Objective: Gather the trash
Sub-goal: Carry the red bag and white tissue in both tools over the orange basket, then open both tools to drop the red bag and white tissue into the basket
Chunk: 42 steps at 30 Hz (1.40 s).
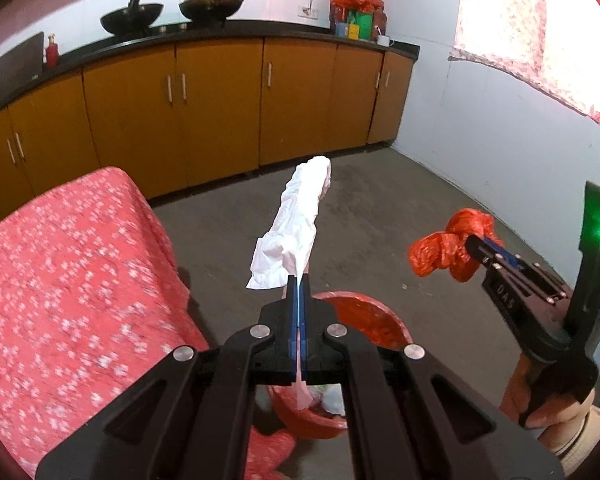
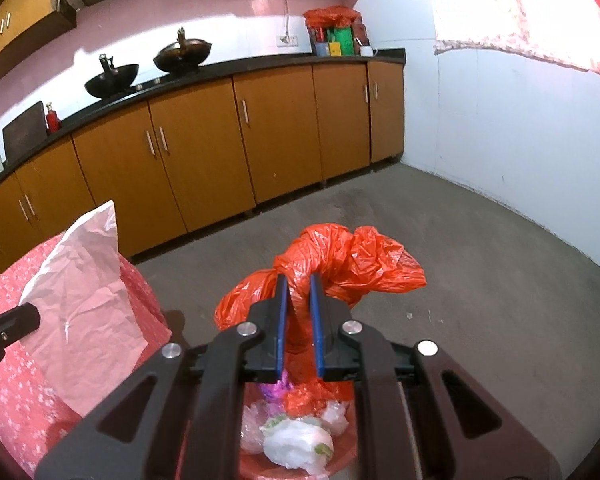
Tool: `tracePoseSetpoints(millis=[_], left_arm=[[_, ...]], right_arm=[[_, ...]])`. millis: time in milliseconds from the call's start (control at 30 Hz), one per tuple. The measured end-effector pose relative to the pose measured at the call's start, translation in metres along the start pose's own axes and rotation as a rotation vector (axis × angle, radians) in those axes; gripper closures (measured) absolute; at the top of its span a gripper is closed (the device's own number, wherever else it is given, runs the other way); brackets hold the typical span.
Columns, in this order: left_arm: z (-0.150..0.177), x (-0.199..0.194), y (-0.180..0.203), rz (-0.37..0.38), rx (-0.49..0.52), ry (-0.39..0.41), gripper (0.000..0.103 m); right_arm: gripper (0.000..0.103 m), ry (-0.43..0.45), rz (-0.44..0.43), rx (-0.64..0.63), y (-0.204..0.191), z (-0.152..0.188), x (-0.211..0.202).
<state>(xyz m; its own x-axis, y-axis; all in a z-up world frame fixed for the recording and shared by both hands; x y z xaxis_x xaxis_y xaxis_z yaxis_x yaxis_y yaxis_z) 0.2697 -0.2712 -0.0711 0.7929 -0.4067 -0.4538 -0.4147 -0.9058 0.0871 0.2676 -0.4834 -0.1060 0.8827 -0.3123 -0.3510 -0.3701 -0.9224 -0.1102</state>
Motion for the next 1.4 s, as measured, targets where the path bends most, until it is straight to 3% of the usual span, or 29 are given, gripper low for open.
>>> tracePoseSetpoints(millis=[667,1000,1200,1300,1400], left_arm=[[0.067,0.064,0.03,-0.004,-0.018,-0.17,0.103],[0.083,0.084,0.035,0.001,-0.005,-0.213,0.103],[0.093,0.095,0.036,-0.002,-0.02,-0.241,0.103],[0.094,0.1,0.032,-0.001,-0.03,-0.256,0.103],[0.096,0.102,0.031,-0.001,-0.037,-0.261,0.102]], right_arm=[[0.091,-0.157,-0.014,-0.003,0.011,0.073,0.052],[0.09,-0.19,-0.04,-0.001,0.004,0.085,0.072],[0.085,-0.194,-0.078,0.015,0.004,0.087,0.077],[0.075,-0.181,-0.078,0.002,0.004,0.087,0.076],[0.072,-0.18,-0.069,0.009,0.01,0.087,0.074]])
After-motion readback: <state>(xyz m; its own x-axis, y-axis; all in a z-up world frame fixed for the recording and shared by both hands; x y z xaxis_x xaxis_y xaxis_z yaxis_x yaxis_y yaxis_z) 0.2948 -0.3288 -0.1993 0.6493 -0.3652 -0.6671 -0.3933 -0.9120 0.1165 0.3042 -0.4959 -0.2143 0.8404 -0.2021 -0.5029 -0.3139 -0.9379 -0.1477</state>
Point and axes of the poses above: each gripper's, at about its wrist camera, not at the fingertips, and x roughly the way its jaws point, y to its right, z to its underside, the point moved 4 cm from there along x, roughly the way its jaws point, and after that the axes turned 13 degrees about y, right-handed, at the moved point
